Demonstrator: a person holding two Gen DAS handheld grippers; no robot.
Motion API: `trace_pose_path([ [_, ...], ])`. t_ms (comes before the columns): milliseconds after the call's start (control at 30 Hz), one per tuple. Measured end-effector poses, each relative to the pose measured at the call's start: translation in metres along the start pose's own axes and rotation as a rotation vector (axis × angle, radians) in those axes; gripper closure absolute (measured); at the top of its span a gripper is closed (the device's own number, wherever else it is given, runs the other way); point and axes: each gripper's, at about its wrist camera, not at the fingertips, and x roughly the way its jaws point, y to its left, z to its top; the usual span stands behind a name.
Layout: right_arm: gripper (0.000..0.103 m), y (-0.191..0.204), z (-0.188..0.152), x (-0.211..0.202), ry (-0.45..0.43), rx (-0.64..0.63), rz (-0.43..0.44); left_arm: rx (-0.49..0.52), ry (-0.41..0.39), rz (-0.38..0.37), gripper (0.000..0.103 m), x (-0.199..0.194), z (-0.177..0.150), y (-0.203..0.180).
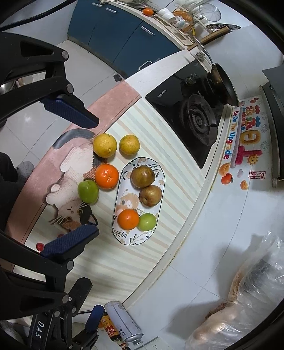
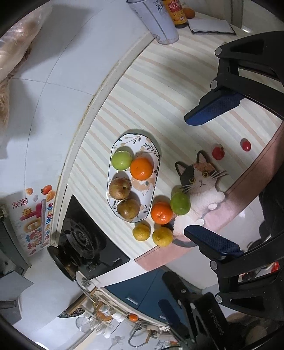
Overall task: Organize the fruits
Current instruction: 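Grasp a yellow lemon with the left tool while the right tool grasps a green apple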
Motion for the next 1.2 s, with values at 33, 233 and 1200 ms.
trace_pose_path([
  [33,0.008,0.0,0.0,0.001,-0.002,0.003,0.006,-0.003,-0.001,0.0,0.013,0.0,-0.001,0.001],
  [233,0.008,0.0,0.004,0.036,0.05,0.038,0.076,-0.044,0.0,0.041,0.003,0.017,-0.001,0.016],
  [1200,0.038,0.036,-0.03,0.267,0.385,0.033,0.16,-0.245,0.43,0.068,0.001,0.233,0.003,0.094],
])
